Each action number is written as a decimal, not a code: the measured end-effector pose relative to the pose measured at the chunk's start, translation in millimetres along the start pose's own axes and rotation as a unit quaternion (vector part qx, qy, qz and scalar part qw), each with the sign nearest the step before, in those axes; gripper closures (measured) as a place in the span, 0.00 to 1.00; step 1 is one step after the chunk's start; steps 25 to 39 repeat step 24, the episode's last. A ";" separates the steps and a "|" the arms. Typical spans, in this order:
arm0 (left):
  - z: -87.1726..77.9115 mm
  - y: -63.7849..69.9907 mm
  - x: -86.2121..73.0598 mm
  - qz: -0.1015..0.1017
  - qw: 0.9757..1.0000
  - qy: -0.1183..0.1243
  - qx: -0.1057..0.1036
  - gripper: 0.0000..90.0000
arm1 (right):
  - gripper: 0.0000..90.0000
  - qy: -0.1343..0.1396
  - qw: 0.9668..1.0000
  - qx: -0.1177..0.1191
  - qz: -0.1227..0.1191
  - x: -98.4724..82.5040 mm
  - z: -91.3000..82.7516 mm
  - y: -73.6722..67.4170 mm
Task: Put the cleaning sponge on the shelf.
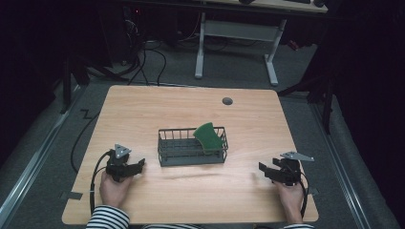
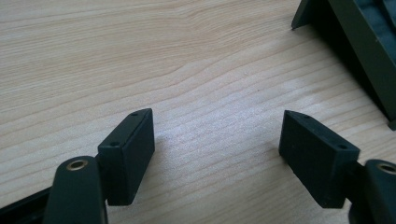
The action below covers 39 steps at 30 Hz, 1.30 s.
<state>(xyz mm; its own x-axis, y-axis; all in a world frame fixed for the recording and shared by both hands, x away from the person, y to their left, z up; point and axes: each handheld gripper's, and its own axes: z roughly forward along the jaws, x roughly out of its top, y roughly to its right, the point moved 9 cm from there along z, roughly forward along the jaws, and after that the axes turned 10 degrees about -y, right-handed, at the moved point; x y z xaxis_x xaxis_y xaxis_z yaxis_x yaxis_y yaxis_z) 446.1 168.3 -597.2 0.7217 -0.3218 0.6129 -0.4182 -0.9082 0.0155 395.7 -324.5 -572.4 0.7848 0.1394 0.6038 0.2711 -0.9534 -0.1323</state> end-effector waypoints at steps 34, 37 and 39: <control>0.4 0.2 0.2 0.000 1.000 0.000 0.002 0.30 | 0.31 -0.011 0.997 -0.068 -0.034 -8.5 20.1 -3.2; 0.4 0.2 0.2 0.000 1.000 0.000 0.002 0.30 | 0.31 -0.011 0.997 -0.068 -0.034 -8.5 20.1 -3.2; 0.4 0.2 0.2 0.000 1.000 0.000 0.002 0.30 | 0.31 -0.011 0.997 -0.068 -0.034 -8.5 20.1 -3.2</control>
